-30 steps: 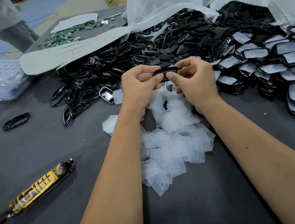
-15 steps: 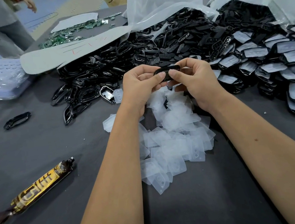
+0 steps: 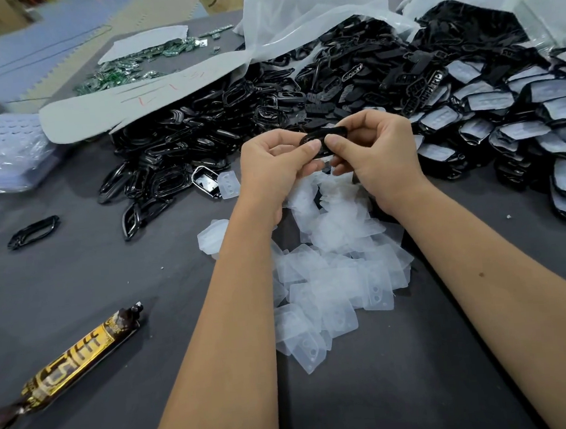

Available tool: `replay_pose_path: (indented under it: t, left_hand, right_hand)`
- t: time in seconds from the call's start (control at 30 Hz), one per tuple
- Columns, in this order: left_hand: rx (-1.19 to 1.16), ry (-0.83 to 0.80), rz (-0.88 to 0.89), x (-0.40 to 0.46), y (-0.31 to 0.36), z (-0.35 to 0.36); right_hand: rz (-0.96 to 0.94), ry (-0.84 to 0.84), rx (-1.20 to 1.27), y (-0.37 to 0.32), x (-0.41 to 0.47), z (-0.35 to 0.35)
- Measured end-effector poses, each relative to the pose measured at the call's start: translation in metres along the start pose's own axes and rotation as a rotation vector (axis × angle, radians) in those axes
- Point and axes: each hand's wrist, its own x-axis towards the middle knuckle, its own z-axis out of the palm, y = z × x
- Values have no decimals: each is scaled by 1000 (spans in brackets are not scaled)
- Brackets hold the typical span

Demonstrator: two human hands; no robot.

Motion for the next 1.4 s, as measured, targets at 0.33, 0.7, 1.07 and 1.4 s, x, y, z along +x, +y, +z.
replay_pose_path:
  t: [0.33, 0.7, 1.07, 1.4]
  left_hand:
    - [84, 77, 126, 3, 1, -5]
    - [45, 178, 138, 6, 1, -9]
    - [19, 202, 108, 3, 3, -8]
    - [-7, 199, 70, 1, 4, -8]
  right_hand:
    - [-174, 11, -370, -11, 3, -6]
    - [-67, -493, -869, -30, 16, -21]
    - [-56, -510, -721, -24, 12, -22]
    - [-44, -458, -766, -24, 14, -33]
